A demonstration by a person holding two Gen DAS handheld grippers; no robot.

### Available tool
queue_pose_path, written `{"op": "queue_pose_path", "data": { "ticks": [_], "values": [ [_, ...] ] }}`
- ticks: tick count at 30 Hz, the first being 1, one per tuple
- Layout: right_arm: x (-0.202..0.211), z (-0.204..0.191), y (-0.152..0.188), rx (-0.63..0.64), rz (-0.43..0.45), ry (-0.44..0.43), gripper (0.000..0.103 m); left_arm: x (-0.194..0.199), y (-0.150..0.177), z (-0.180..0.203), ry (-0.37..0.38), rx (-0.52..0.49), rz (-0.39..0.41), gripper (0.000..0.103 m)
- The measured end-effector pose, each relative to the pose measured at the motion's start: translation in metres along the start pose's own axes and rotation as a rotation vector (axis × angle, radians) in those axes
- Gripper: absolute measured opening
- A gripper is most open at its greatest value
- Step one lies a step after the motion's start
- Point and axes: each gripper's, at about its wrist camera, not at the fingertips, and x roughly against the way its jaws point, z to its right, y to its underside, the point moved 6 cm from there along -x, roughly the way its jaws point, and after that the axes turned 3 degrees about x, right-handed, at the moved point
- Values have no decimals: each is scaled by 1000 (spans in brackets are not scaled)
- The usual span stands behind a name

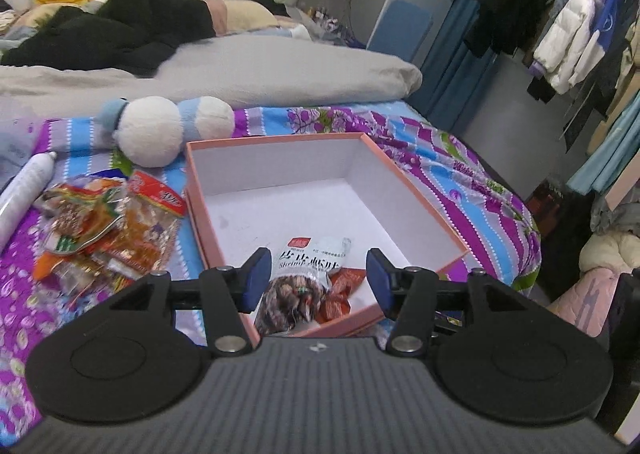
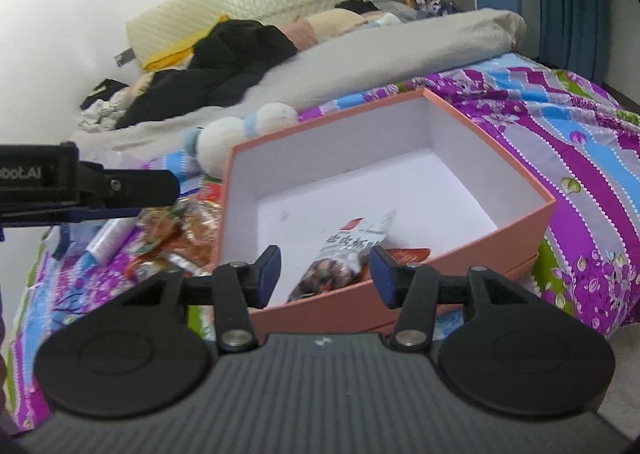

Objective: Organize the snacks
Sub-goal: 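Withdraw both grippers from the box back toward the snack pile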

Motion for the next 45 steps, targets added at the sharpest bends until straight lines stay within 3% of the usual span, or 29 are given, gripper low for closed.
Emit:
{"op": "queue_pose_path", "data": {
  "ticks": [11, 24, 33, 45],
  "values": [
    [58, -39, 25, 36, 67, -61, 52, 87, 43, -13, -24, 21, 72, 59],
    [91, -91, 62, 119, 89, -139, 52, 157, 94, -53, -95, 59, 117, 62],
    [99, -115, 91, 193, 61, -211, 52, 180, 128, -79, -132, 120, 111, 63],
    [85, -134, 99, 241, 30, -228, 52, 163, 132, -114, -168, 166, 82, 69]
  ]
}}
